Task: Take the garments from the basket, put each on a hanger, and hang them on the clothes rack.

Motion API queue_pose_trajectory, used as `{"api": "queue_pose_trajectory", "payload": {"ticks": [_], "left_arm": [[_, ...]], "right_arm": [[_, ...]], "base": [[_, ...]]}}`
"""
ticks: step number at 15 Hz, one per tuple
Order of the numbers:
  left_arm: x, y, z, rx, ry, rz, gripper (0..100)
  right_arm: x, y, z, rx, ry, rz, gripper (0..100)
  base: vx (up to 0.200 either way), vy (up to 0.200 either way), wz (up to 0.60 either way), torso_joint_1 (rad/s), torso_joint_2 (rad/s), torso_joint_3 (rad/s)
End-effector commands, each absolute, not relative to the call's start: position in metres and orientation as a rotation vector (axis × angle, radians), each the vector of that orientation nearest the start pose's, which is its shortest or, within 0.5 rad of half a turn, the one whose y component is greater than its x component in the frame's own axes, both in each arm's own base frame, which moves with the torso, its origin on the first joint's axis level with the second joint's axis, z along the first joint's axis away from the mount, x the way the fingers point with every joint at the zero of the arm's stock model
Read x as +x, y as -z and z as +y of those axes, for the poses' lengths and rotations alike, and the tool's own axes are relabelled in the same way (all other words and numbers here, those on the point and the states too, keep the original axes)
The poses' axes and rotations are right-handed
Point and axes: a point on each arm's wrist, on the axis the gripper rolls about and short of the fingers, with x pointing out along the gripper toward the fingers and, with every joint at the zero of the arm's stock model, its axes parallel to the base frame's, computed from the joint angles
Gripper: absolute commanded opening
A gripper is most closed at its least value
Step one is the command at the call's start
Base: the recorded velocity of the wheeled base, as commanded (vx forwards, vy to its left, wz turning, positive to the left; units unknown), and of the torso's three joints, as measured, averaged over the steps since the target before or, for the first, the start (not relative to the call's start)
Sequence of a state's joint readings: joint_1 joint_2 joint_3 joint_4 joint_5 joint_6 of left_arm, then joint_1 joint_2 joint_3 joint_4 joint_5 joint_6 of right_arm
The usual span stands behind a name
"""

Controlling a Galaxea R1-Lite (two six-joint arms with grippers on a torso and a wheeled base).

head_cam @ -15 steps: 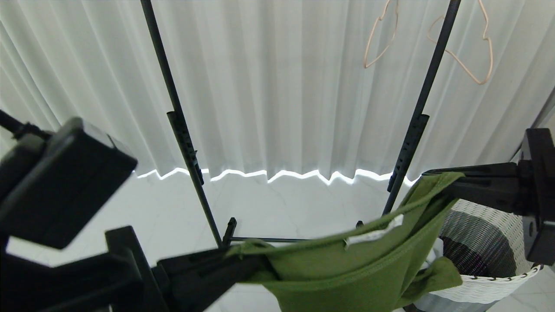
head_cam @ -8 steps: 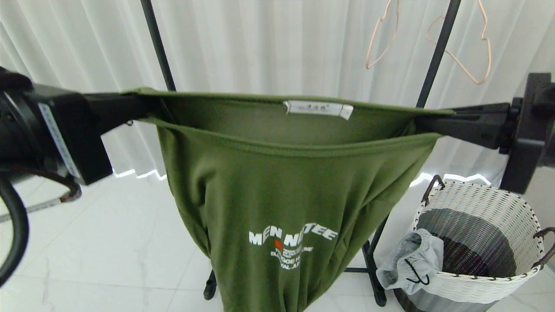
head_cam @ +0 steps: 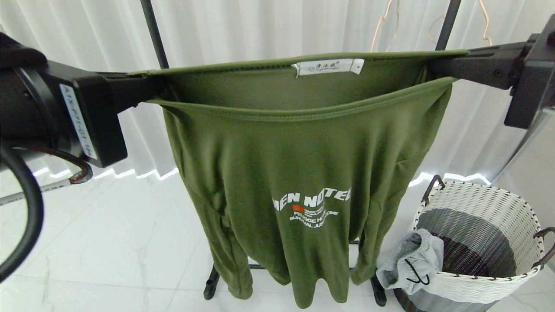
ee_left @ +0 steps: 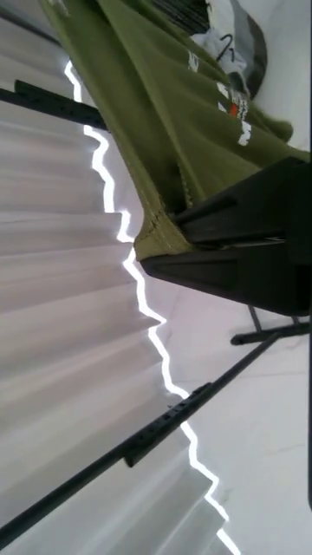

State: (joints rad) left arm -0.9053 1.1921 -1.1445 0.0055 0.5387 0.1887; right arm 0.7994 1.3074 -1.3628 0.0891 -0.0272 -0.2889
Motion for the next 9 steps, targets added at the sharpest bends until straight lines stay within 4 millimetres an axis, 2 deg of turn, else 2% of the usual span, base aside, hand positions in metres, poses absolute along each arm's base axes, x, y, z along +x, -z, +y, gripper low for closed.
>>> {"api": "queue_pose_trajectory", "payload": {"ticks": [1,3,6,9], "left_arm": [[0.110,-0.353,-0.121,0.199,0.365,-0.029,0],[0.108,-0.367,-0.119,0.211,0.365,-0.077,0],[0.106,-0.380,-0.116,0.221,0.362,-0.118,0],[0.116,-0.378,-0.131,0.237,0.398,-0.104,0]], "right_arm": [[0.127,-0.385,0.129,-0.274,-0.750,-0.117,0],[0.112,-0.393,0.113,-0.272,-0.735,-0.121,0],[0.089,-0.392,0.091,-0.291,-0.753,-0.084,0],[0.056,-0.385,0.071,-0.331,-0.904,-0.010,0]], "base": [[0.000,0.000,0.00,0.000,0.00,0.000],[0.000,0.000,0.00,0.000,0.00,0.000],[0.000,0.000,0.00,0.000,0.00,0.000],[0.000,0.000,0.00,0.000,0.00,0.000]]}}
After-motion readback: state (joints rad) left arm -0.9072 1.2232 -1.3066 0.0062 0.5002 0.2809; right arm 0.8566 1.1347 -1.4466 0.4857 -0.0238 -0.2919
